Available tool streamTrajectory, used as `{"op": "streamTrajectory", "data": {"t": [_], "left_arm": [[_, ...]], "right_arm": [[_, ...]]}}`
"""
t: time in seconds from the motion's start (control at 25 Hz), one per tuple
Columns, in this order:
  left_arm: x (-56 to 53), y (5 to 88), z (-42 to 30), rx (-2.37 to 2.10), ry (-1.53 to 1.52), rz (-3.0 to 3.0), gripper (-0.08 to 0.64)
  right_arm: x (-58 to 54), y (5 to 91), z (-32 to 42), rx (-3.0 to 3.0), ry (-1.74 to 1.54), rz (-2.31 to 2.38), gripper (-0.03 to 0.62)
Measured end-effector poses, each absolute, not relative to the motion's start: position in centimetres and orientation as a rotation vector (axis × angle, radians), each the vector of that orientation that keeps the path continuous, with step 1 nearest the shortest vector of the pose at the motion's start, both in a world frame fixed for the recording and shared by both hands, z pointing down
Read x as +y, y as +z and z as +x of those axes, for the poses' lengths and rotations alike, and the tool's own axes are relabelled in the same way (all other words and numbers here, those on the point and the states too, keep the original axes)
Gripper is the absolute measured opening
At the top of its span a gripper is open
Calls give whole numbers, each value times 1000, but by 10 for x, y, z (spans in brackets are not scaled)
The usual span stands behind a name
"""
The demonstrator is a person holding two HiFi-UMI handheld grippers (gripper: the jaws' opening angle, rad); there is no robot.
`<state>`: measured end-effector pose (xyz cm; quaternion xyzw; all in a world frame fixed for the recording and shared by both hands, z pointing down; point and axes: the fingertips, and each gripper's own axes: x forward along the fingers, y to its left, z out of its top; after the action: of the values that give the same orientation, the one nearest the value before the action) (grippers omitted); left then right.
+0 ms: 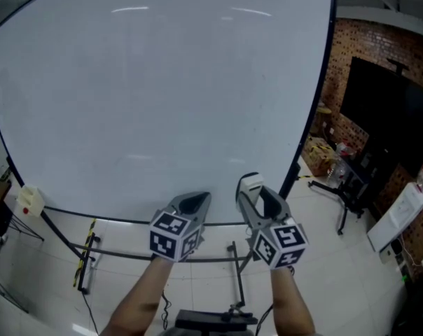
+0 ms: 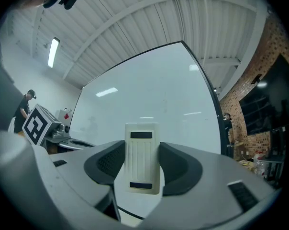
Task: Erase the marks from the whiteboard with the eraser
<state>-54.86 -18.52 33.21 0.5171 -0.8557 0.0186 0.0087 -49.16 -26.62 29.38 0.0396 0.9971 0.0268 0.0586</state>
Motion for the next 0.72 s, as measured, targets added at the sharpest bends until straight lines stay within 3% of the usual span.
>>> {"op": "streamTrajectory", "data": {"t": [0.72], "left_arm": [[-182,358,-541,-2630,38,1612,-6]], "right_arm": [[-253,325,-485,3060,16,173,229]]}}
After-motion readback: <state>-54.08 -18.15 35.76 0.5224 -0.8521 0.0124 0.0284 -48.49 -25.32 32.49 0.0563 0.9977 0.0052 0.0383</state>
